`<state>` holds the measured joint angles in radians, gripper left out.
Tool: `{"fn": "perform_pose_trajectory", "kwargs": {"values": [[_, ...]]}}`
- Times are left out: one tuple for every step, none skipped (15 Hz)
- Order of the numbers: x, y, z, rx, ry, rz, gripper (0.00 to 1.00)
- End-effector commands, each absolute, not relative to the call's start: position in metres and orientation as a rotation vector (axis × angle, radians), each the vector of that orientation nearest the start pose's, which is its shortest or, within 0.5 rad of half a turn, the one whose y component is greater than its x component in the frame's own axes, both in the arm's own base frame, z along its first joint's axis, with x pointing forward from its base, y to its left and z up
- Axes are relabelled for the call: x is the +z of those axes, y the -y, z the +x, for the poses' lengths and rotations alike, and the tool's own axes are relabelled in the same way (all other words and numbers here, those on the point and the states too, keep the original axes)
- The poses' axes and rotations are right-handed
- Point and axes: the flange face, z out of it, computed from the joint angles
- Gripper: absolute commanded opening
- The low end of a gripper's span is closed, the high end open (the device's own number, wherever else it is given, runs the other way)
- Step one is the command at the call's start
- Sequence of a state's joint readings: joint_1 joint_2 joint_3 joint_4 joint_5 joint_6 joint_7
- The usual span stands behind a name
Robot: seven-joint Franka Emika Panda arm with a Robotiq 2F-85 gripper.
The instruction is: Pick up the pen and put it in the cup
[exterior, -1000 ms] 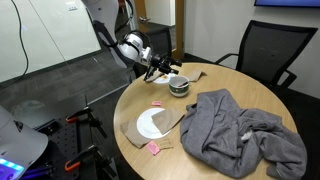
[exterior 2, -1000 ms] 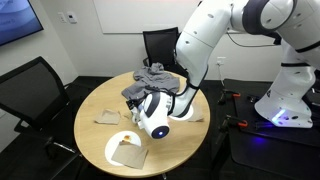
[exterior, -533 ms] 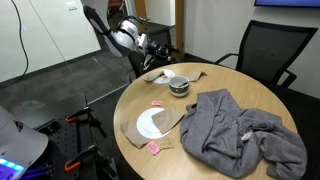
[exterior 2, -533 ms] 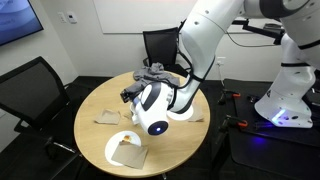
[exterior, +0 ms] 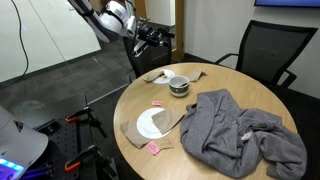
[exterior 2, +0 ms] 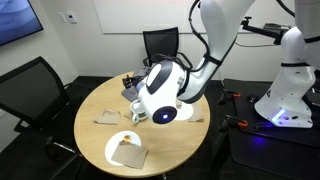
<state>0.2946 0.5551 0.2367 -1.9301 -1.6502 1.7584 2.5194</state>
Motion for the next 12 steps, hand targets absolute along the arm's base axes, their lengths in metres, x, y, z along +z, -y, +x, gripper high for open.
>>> {"fn": "perform_pose_trajectory", "kwargs": {"values": [[0.256,-0.220,0.544,1.579,1.000,1.858,1.00],[0.262,-0.221,0.541,1.583,1.000,1.865,1.00],[0.267,-0.222,0.537,1.589,1.002,1.863,1.00],[0.271,-0.222,0.534,1.593,0.999,1.873,1.00],[0.275,-0.222,0.531,1.599,0.998,1.877,1.00],[0.261,-0.226,0.547,1.594,0.996,1.879,1.00],[0.264,-0.226,0.544,1.599,0.993,1.879,1.00],[0.267,-0.225,0.542,1.602,0.991,1.879,1.00],[0.268,-0.225,0.540,1.603,0.990,1.878,1.00],[0.268,-0.224,0.540,1.602,0.988,1.879,1.00],[0.267,-0.224,0.539,1.602,0.987,1.879,1.00],[0.267,-0.224,0.539,1.601,0.987,1.879,1.00]]}}
